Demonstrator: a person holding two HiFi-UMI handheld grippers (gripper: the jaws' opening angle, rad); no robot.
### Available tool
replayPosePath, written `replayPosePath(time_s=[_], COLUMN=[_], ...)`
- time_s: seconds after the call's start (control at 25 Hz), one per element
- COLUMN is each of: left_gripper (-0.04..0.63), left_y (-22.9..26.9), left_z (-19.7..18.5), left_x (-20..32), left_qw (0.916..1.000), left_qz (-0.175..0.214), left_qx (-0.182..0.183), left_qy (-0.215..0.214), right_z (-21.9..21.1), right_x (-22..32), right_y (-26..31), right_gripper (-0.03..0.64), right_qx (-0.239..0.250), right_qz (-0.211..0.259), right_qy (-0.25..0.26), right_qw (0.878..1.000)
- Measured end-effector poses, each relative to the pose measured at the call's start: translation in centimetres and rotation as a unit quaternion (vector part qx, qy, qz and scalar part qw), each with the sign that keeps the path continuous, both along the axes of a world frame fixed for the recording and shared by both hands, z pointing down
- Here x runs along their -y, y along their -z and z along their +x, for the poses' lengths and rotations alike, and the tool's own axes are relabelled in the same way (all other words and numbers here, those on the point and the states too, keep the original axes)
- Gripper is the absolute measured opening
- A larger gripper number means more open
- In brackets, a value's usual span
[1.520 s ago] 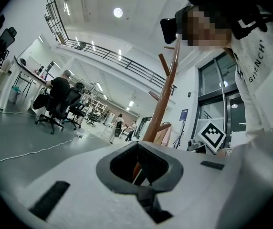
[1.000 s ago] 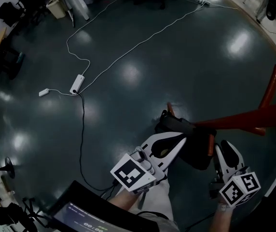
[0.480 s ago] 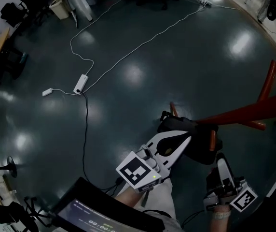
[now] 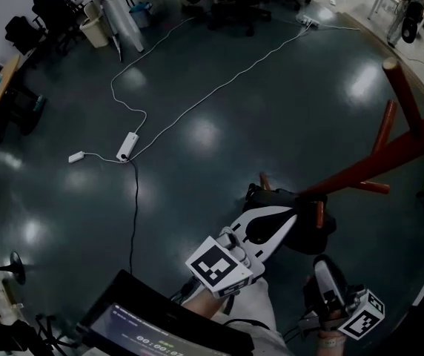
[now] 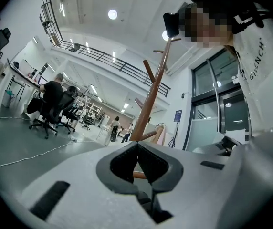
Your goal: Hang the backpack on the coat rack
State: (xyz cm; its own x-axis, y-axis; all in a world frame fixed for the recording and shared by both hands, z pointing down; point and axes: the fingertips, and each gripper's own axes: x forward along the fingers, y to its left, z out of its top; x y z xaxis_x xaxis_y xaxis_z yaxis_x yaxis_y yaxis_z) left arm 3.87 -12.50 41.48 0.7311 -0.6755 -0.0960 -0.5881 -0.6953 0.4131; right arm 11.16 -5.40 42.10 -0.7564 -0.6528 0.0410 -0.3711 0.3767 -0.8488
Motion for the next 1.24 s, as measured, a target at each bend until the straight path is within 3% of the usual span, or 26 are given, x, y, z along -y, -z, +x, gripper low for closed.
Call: replayPosePath(time_s=[0.2, 0.48, 0.8, 1.04, 1.24], left_gripper=[0.011, 0.011, 0.011, 0.011, 0.009], left_y=[2.7, 5.6, 8.1, 9.0, 8.7], left_z=[0.5, 0.3, 0.3, 0.3, -0.3], left_x=[-1.6, -2.2, -3.3, -3.1, -2.7], left_qw=[0.9995, 0.998, 0.9956, 0.9942, 0.9951], left_qz=[0.023, 0.054, 0.076, 0.088, 0.082], left_qx=[0.006, 0.014, 0.018, 0.019, 0.017], left_qy=[-0.019, -0.031, -0.051, -0.059, -0.053], right_z=[-1.3, -1.5, -1.1, -0.8, -0.4], right_x=[-0.2, -0.1, 0.0, 0.2, 0.3], right_y=[4.9, 8.7, 12.3, 13.0, 12.7], right_gripper=[0.055, 0.043, 0.043, 0.043, 0.042], right_qx=[-0.143, -0.264, -0.343, -0.368, -0.38], right_qz=[0.11, 0.2, 0.255, 0.268, 0.266], right_qy=[0.021, 0.012, -0.03, -0.046, -0.052], right_qw=[0.983, 0.944, 0.904, 0.889, 0.884])
